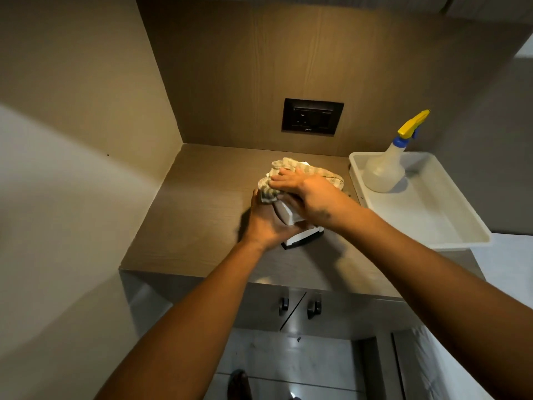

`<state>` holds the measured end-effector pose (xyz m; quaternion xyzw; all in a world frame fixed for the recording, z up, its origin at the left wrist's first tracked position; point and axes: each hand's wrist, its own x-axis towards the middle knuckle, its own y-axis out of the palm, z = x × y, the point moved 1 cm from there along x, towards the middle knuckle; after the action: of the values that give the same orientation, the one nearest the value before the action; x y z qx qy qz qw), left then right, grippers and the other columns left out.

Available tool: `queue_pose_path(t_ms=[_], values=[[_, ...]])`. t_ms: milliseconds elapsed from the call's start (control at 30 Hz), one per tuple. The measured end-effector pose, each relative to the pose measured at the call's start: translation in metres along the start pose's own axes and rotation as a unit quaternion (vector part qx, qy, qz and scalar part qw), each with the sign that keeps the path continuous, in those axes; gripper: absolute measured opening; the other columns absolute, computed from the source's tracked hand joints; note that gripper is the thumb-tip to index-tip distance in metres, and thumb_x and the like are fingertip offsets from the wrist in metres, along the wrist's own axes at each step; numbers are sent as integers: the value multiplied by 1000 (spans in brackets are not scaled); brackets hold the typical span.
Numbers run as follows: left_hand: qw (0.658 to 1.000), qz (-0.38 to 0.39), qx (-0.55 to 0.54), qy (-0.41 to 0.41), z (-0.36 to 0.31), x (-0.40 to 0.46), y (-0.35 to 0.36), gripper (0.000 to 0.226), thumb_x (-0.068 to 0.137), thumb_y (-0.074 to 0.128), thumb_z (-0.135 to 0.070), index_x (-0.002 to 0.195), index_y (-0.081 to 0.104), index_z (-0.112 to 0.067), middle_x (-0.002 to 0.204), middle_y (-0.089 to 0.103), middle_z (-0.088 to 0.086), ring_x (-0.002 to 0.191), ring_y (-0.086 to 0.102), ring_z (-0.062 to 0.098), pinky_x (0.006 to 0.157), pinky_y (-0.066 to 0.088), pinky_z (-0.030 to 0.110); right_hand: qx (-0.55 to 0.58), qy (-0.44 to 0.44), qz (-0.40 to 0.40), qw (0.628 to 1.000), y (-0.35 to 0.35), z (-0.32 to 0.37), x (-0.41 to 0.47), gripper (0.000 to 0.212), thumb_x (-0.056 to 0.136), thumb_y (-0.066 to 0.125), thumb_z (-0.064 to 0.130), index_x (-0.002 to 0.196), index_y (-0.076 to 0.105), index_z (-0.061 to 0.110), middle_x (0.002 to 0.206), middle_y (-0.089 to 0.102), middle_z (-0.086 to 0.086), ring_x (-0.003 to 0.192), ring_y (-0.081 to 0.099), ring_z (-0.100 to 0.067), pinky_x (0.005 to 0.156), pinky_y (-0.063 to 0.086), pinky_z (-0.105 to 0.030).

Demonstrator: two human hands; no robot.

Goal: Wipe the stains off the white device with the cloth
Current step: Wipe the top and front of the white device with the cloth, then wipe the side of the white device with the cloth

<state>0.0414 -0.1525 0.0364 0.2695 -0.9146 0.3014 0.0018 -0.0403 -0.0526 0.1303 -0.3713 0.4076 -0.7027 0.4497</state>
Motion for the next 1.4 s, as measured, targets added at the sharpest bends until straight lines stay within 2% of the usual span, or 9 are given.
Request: queue_pose_path(t_ms=[167,233,367,500,600,700,867,1200,1400], values=[[999,32,13,-10,3,3,-14,130,43,86,-73,149,33,-20,143,44,2,133,42,16,108,46,38,135,52,-125,982,-1,-10,-46,32,94,60,14,125,64,23,126,64,3,117,52,0,100,39,-15],[997,63,28,-19,-6,4,-13,137,39,88,-75,151,29,-23,145,42,0,133,42,14,108,45,40,262,144,-228,927,-11,-26,-73,30,95,57,19,122,63,33,112,67,17,104,59,7,84,50,-14],[995,100,13,-20,-1,8,-30,135,44,96,-60,153,24,-27,154,38,-1,140,40,16,113,42,52,543,274,-327,723,-11,-53,-100,23,97,53,32,114,69,31,110,73,5,105,66,-13,88,55,-38],[991,109,72,-25,-7,10,-52,152,44,80,-80,162,3,-24,171,7,-3,155,15,22,121,21,45,730,331,-360,478,12,-65,-124,40,90,62,41,122,64,18,117,70,-10,106,67,-29,82,56,-48],[993,34,110,-18,-39,20,-51,122,72,46,-89,163,9,-18,172,5,1,157,7,21,122,12,41,802,297,-365,368,28,-60,-127,49,90,61,45,123,61,8,115,70,-18,102,68,-34,75,57,-50],[970,18,236,-51,-73,36,-27,94,93,27,-72,160,16,-7,171,9,11,157,1,29,125,2,51,840,269,-361,302,44,-48,-121,49,90,60,43,121,60,6,111,70,-22,99,69,-37,79,56,-54],[941,60,315,-109,-79,35,-2,78,104,21,-55,160,10,-2,171,7,16,157,-1,35,125,5,55,832,302,-365,289,49,-41,-113,42,92,60,36,115,62,1,103,73,-20,91,72,-33,70,59,-49],[911,186,366,27,-53,52,-37,73,105,18,-56,163,6,-13,172,1,2,157,-9,18,121,-4,35,807,347,-372,301,76,-52,-120,42,84,67,43,115,65,14,100,75,-12,90,72,-31,67,59,-44],[910,199,360,43,-47,52,-42,71,105,16,-55,162,3,-16,172,-3,-2,155,-12,11,117,-8,25,728,365,-392,428,81,-24,-69,21,81,64,49,96,72,36,89,76,7,86,71,-18,62,59,-33]])
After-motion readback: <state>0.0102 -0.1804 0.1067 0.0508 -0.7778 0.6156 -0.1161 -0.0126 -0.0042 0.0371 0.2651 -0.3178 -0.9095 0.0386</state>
